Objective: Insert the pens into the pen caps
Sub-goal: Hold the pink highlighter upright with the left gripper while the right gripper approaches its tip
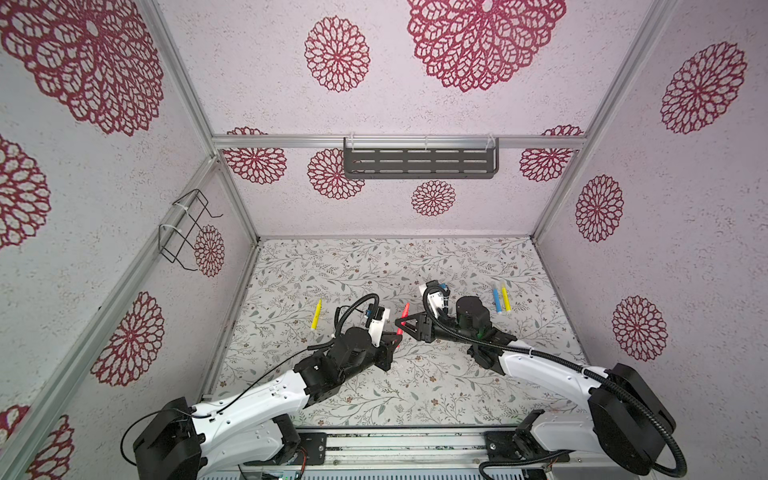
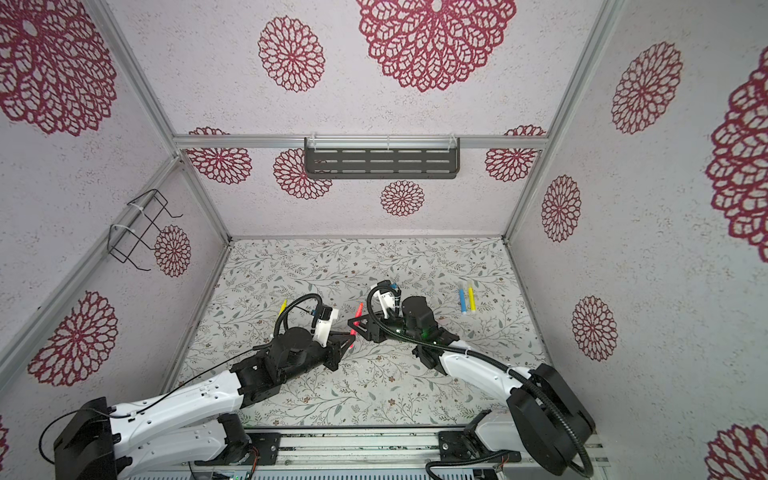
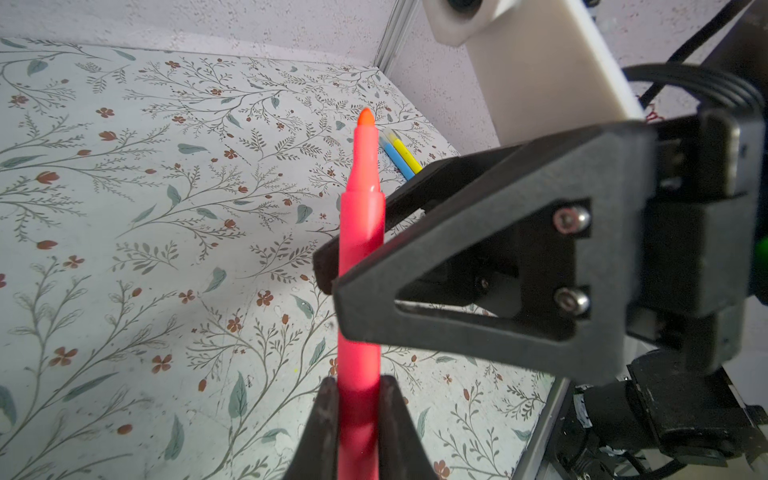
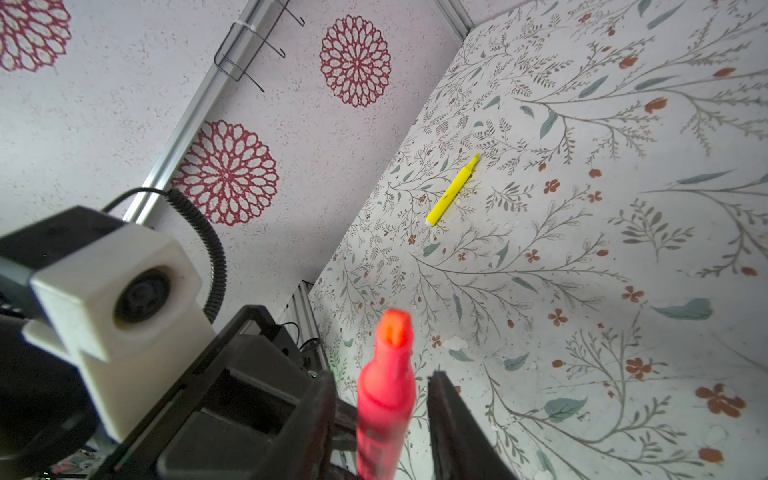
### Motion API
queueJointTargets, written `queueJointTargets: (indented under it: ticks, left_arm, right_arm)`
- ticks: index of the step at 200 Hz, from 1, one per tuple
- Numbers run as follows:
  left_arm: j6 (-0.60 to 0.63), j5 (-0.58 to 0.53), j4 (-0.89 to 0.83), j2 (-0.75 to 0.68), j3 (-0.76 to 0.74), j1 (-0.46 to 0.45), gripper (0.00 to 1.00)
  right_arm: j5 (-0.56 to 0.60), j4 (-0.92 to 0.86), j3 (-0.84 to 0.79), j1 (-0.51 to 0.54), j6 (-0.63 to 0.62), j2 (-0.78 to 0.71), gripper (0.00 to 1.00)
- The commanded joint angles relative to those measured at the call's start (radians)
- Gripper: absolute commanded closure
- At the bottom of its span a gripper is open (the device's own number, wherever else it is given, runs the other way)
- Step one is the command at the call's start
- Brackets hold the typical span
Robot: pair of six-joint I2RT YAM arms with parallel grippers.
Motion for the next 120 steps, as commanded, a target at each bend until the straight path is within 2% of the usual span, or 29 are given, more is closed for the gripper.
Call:
queueJointTargets:
  ticks: [1, 45, 53, 67, 76, 92, 120]
  left_arm:
    - [0.011, 0.005, 0.041, 0.006, -0.001, -0.016, 0.96]
    - [0.011, 0.0, 0.037, 0.021, 0.011, -0.015, 0.93]
    - [0.012, -0.013, 0.027, 0.023, 0.014, -0.015, 0.86]
    - [0.014, -0.015, 0.02, 0.024, 0.017, -0.015, 0.63]
    - [0.013, -0.011, 0.02, 0.026, 0.017, -0.015, 0.52]
    - [0.004, -0.021, 0.008, 0.032, 0.02, -0.015, 0.46]
    - [0.003, -0.007, 0.008, 0.045, 0.022, -0.015, 0.45]
  right_arm:
    - [-0.013, 0.043, 0.035, 0.007, -0.003, -0.003, 0.68]
    - [-0.005, 0.006, 0.047, 0.007, -0.017, -0.007, 0.91]
    - [0.003, -0.01, 0.05, 0.007, -0.024, -0.011, 0.92]
    - [0.01, -0.026, 0.051, 0.007, -0.035, -0.018, 0.94]
    - [0.014, -0.032, 0.05, 0.008, -0.038, -0.023, 0.94]
    - [0.019, -0.045, 0.05, 0.01, -0.048, -0.031, 0.95]
    - [0.029, -0.069, 0.055, 0.014, -0.066, -0.044, 0.95]
